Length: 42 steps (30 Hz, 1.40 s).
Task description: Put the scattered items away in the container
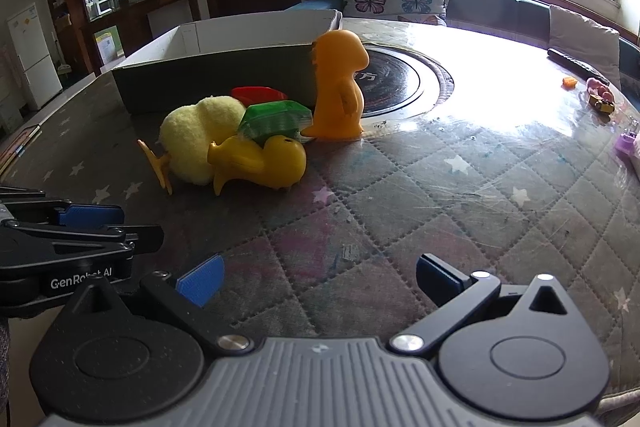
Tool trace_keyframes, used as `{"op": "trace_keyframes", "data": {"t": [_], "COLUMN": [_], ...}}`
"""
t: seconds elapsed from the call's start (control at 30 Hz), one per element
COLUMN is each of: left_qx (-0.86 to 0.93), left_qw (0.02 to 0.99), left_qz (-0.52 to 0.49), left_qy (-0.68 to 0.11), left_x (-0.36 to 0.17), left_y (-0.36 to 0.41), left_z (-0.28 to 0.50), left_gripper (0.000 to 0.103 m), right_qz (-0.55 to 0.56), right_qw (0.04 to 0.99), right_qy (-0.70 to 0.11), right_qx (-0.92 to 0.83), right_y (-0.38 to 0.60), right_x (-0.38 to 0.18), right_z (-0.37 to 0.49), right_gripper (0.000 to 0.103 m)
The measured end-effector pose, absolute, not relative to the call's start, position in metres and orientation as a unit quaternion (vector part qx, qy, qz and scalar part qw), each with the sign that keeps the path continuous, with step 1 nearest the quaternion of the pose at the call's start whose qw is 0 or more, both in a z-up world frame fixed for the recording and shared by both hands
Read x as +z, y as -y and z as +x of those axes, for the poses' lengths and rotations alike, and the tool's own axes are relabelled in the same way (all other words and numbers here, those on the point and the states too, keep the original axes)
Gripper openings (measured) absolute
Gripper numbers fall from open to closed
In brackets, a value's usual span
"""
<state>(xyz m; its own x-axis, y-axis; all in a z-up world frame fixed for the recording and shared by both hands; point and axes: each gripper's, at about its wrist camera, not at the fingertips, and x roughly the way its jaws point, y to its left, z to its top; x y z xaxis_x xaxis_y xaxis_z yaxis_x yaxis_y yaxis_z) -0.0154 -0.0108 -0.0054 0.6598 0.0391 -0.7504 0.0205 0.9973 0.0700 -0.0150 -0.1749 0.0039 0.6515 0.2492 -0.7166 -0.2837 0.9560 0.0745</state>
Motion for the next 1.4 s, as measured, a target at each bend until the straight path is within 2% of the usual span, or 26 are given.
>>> {"op": "trace_keyframes", "data": {"t": [1.4], "left_qx": [0.012], "left_qw": [0.906], "left_qz": [0.043], "left_qy": [-0.42], "left_x": [-0.0071], "left_y": [0.0096], "left_z": [-0.0058], "left_gripper": [0.038], "right_qz": [-0.027], "right_qw": [0.906], "right_qy": [-0.395], "right_qx": [0.149], "right_y": [0.1716], "right_x": [0.0005], "right_z": [-0.0056], "right_gripper": [0.103]}}
